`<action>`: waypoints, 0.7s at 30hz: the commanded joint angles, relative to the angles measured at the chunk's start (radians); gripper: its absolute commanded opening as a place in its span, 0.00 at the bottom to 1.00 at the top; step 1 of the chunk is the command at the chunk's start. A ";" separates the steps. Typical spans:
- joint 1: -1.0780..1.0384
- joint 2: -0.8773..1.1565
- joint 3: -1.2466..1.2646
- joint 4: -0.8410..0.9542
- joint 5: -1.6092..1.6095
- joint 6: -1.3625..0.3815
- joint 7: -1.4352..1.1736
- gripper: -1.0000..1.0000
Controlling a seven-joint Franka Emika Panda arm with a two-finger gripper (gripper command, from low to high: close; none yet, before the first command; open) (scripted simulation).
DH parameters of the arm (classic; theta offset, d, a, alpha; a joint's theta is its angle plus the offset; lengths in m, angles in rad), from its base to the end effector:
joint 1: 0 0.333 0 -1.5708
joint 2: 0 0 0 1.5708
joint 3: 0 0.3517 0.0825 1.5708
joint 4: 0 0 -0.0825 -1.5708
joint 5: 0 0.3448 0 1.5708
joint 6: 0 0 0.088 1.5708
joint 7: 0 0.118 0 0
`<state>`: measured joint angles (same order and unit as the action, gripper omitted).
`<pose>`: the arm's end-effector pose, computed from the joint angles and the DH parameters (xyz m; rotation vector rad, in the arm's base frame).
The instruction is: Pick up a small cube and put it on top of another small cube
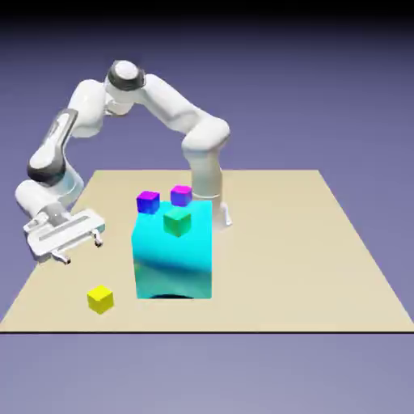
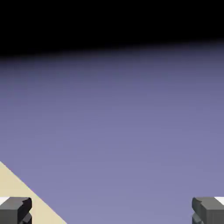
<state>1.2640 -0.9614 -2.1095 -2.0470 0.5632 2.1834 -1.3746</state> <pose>0.3630 -0.4114 0.2223 -1.9752 0.0027 -0.9845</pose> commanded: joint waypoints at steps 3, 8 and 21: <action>0.065 -0.020 -0.109 0.039 0.029 -0.044 -0.109 0.50; 0.167 -0.052 -0.281 0.101 0.075 -0.114 -0.281 0.50; 0.164 0.000 -0.177 0.146 -0.024 -0.273 -0.272 0.00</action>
<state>1.4277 -0.9612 -2.2861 -1.9010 0.5374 1.9100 -1.6454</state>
